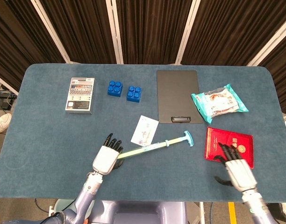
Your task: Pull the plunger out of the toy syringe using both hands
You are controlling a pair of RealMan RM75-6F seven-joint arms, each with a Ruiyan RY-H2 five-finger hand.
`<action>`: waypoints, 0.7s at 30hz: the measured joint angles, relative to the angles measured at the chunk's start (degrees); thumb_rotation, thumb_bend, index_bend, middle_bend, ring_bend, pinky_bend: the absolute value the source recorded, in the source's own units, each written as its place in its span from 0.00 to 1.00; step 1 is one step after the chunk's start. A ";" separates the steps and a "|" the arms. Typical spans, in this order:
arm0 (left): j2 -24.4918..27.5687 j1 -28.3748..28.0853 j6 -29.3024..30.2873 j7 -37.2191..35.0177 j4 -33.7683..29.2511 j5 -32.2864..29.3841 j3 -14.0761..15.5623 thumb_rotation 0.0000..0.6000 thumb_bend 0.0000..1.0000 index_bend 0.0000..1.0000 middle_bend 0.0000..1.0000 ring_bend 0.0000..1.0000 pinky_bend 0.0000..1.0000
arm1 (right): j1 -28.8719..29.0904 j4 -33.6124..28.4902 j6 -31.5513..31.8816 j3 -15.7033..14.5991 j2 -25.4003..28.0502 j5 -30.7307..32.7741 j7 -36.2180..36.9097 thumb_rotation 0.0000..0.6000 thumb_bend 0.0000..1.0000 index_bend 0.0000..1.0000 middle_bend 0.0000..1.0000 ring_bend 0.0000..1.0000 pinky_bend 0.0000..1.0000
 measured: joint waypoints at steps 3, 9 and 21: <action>0.36 -0.07 -0.22 -0.08 -0.42 -0.22 0.28 1.00 0.49 0.70 0.30 0.25 0.12 | 1.00 2.67 -0.08 0.18 -4.10 -1.42 -0.06 1.00 0.30 0.42 0.08 0.00 0.01; 0.86 0.04 -0.32 -0.65 -1.90 -0.20 1.33 1.00 0.49 0.71 0.30 0.25 0.12 | 4.60 6.99 -2.16 1.69 -10.58 -2.71 -0.41 1.00 0.30 0.43 0.09 0.00 0.01; 1.92 0.75 1.66 -0.39 -5.37 1.54 4.08 1.00 0.50 0.71 0.30 0.25 0.12 | 10.64 11.85 -7.41 5.09 -17.55 -0.73 -0.93 1.00 0.30 0.40 0.08 0.00 0.01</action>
